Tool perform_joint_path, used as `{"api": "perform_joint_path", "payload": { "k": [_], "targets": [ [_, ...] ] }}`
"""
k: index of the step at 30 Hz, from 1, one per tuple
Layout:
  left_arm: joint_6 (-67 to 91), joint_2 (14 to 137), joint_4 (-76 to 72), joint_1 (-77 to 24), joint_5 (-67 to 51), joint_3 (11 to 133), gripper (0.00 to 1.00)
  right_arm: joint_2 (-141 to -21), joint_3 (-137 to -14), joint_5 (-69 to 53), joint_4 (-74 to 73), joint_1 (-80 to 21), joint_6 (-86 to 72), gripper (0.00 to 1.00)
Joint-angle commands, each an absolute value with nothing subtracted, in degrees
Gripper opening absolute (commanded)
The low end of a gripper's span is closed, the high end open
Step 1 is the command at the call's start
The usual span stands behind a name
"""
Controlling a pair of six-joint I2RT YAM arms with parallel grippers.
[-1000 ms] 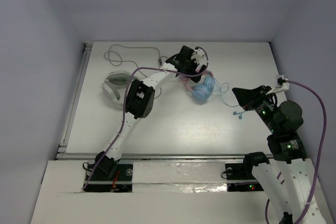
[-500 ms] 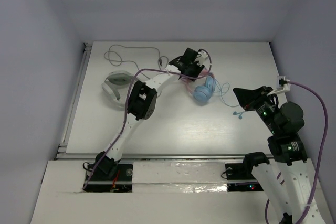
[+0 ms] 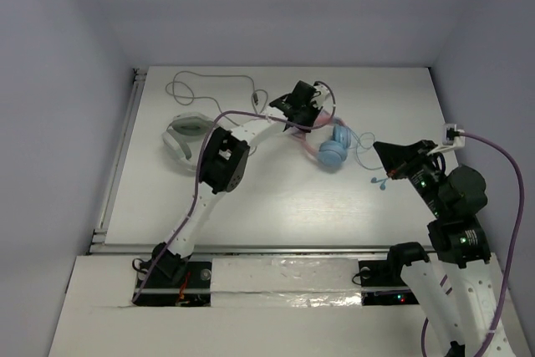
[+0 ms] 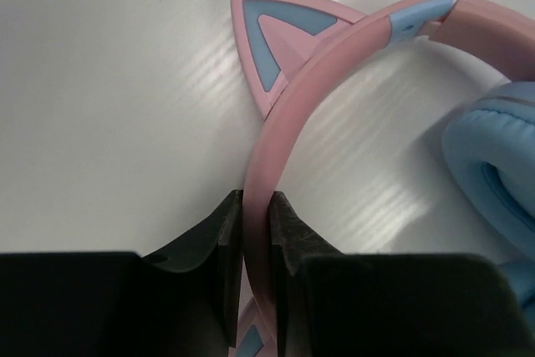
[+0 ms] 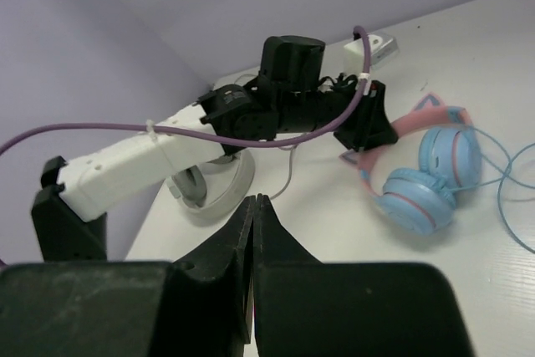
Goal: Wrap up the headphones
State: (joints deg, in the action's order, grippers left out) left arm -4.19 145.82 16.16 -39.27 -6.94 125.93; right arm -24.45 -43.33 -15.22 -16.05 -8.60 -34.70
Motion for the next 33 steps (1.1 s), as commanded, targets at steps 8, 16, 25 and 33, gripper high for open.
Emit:
{"api": "perform_joint_path", "payload": {
  "k": [8, 16, 25, 33],
  "targets": [
    [7.4, 116.5, 21.1, -31.5, -21.4, 117.3, 0.00, -33.2, -43.4, -17.6, -6.5, -8.4, -32.7, 0.01],
    [7.4, 103.2, 26.6, -27.3, -22.8, 111.1, 0.00, -44.1, -45.5, -22.4, 1.9, -8.4, -29.5, 0.65],
    [11.3, 95.6, 25.9, -24.2, -28.6, 110.9, 0.00, -50.1, -43.1, -30.6, 9.9, -8.4, -27.9, 0.77],
    [15.4, 95.4, 26.4, -23.0, -30.8, 117.7, 0.00, -53.0, -36.4, -45.6, 22.8, -8.4, -32.9, 0.73]
  ]
}}
